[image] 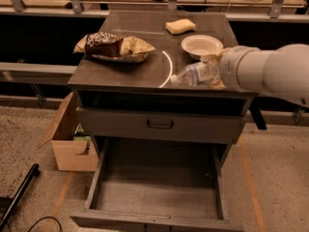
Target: Pick blue plastic bottle from middle drawer and place on counter
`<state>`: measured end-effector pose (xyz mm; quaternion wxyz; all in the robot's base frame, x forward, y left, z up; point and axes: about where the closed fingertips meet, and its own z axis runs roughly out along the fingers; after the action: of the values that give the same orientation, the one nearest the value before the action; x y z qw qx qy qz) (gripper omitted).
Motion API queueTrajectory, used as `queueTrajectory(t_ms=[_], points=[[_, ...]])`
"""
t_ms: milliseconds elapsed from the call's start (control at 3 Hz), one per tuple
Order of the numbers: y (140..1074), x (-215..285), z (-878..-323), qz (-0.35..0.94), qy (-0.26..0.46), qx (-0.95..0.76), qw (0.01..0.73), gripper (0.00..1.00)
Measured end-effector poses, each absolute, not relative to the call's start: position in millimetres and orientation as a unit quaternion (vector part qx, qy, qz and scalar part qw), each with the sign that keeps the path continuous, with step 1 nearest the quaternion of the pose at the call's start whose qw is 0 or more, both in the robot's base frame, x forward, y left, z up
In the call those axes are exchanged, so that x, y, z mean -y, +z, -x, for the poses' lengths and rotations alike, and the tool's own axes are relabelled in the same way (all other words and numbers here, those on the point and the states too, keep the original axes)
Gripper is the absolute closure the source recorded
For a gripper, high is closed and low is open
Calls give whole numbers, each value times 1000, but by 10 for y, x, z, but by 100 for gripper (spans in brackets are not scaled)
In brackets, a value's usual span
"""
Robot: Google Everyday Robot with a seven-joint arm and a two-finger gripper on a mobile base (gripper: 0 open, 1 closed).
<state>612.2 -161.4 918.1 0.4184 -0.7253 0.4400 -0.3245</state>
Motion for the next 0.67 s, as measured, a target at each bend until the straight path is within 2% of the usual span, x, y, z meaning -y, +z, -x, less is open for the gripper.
queueTrajectory(t_ms=[333, 667], points=[[9124, 1385, -6555, 723, -331, -426, 432, 100], [9118, 1138, -6800, 721, -325, -418, 447, 83]])
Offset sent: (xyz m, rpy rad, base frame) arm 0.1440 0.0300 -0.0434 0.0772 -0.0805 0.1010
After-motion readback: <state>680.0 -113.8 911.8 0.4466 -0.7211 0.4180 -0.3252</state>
